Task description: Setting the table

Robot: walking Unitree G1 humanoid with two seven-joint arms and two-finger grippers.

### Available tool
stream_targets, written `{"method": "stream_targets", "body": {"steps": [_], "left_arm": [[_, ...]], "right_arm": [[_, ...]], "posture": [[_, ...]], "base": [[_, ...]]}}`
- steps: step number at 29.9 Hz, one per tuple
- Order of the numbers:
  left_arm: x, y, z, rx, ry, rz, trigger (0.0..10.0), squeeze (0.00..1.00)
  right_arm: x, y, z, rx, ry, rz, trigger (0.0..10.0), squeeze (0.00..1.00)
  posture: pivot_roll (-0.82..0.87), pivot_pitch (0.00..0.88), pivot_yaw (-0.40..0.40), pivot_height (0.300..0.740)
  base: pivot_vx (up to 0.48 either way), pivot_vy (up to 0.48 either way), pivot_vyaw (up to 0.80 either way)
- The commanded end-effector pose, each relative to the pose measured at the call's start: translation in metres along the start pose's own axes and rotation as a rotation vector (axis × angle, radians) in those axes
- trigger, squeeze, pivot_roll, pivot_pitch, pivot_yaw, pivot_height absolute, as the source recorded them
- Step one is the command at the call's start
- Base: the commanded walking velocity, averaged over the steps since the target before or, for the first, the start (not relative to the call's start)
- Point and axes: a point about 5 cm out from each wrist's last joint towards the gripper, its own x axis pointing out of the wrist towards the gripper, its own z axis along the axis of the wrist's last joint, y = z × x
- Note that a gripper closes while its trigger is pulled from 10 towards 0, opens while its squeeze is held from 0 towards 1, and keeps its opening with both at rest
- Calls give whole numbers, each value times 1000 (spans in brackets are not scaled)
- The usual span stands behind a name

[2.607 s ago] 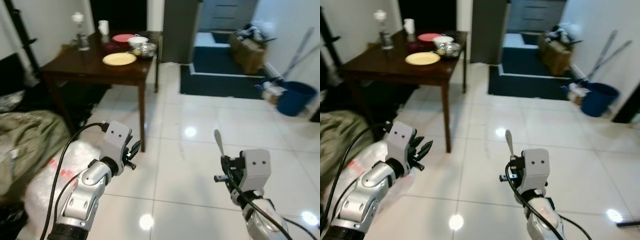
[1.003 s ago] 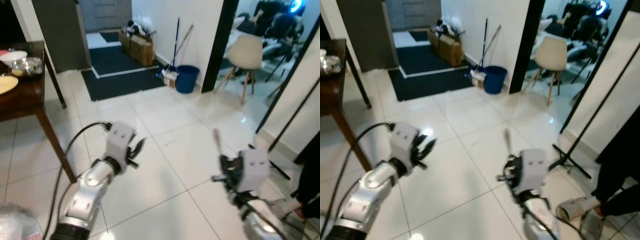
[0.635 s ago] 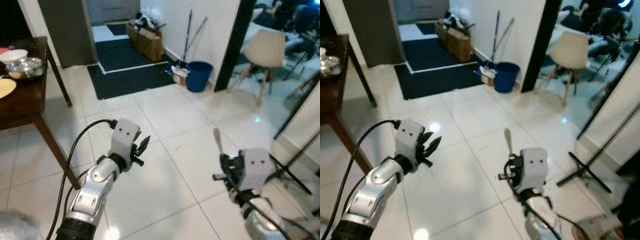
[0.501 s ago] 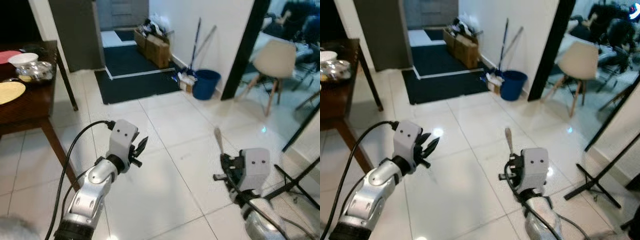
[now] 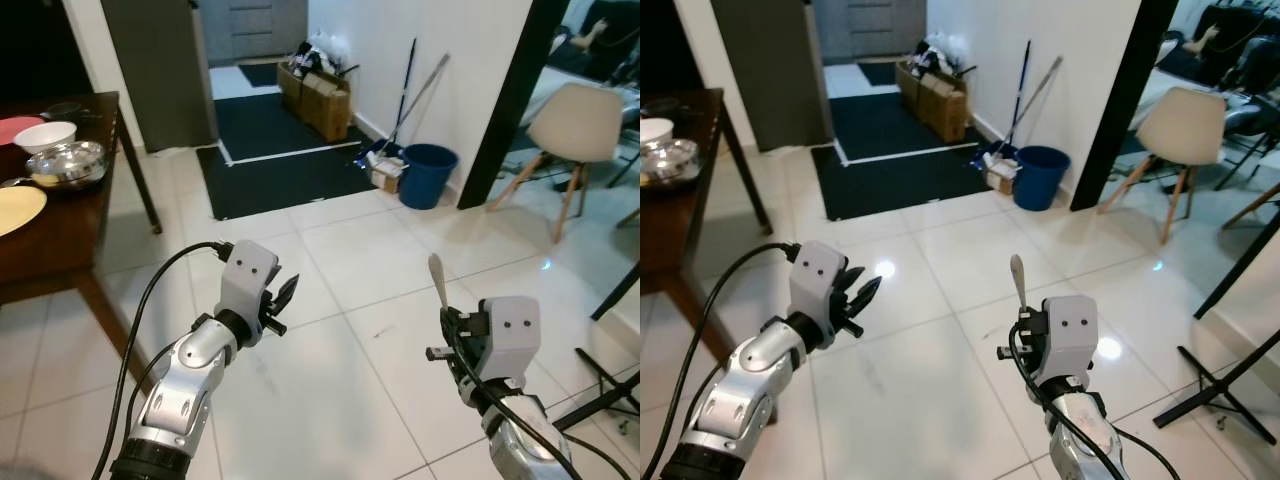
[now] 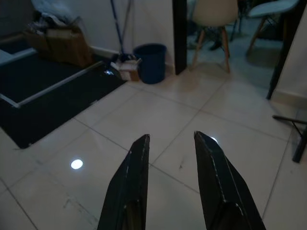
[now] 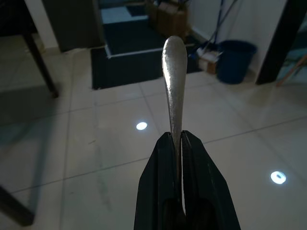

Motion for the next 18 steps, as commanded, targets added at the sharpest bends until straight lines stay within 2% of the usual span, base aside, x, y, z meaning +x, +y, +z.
{"method": "stream_targets", "body": {"steps": [1,14,18], "left_arm": [[0,-2,-3,-7,12,-11,10000,0],[1,-3,-3,-6,11,-17,10000,0],[1,-3,-3,-5,11,-18,10000,0]], "right_arm": [[-1,0,0,-3,2,-1,10000,0],[-2,-1,-1,-2,2,-7,10000,0],[-2,-1,-1,-4,0,-11,10000,0]], "posture": [[-73,73,102,740],[-73,75,107,740],[-72,75,110,740]], "base": [[480,0,-581],[480,0,-544],[480,0,-105]]}}
